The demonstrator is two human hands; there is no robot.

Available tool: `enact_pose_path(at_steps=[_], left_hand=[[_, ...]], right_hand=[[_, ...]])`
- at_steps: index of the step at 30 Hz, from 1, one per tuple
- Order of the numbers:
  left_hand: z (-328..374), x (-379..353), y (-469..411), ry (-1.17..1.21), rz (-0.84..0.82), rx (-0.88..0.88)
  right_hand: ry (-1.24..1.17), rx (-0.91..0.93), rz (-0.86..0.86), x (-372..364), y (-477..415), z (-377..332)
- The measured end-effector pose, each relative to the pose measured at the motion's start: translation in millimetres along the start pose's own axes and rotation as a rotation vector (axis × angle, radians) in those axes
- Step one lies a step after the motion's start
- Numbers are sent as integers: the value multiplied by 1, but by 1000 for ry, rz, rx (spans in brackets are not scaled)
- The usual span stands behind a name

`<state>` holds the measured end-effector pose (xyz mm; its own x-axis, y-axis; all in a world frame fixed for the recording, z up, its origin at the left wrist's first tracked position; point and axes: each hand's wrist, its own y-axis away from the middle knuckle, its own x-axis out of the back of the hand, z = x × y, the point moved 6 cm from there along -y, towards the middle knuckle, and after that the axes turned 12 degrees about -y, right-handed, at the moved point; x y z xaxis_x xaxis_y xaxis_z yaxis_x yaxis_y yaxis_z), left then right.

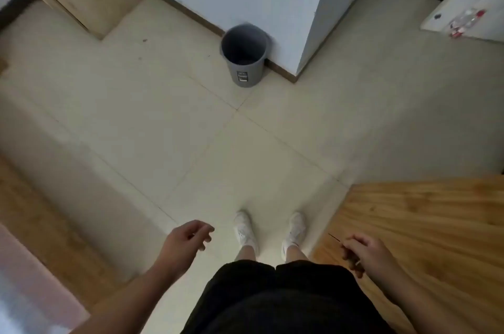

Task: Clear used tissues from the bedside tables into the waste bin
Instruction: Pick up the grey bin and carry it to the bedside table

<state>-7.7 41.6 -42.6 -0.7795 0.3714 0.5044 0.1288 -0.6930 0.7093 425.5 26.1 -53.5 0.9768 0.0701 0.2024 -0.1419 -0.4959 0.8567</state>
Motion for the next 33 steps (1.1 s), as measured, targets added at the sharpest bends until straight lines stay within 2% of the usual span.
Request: enact_pose_path(at_steps=[5, 12, 16, 20, 26, 30, 33], left_hand=[[7, -3, -14, 7, -34, 4], [29, 1, -28, -62, -69, -10], [46, 3, -34, -94, -55, 16], [50, 12, -34, -7, 13, 86], [28, 34, -42, 99, 53, 230], [28, 56, -82, 140, 47, 267], [51, 87, -139, 153, 21, 243]], right_hand=[[-27, -57, 27, 12, -6, 14], [-69, -13, 69, 28, -21, 9], [-33, -20, 18, 30, -40, -7], [9, 78, -67, 22, -67, -73], [74, 240, -151, -4, -103, -223], [104, 359, -160, -35, -131, -328], [60, 376, -139, -52, -153, -383]])
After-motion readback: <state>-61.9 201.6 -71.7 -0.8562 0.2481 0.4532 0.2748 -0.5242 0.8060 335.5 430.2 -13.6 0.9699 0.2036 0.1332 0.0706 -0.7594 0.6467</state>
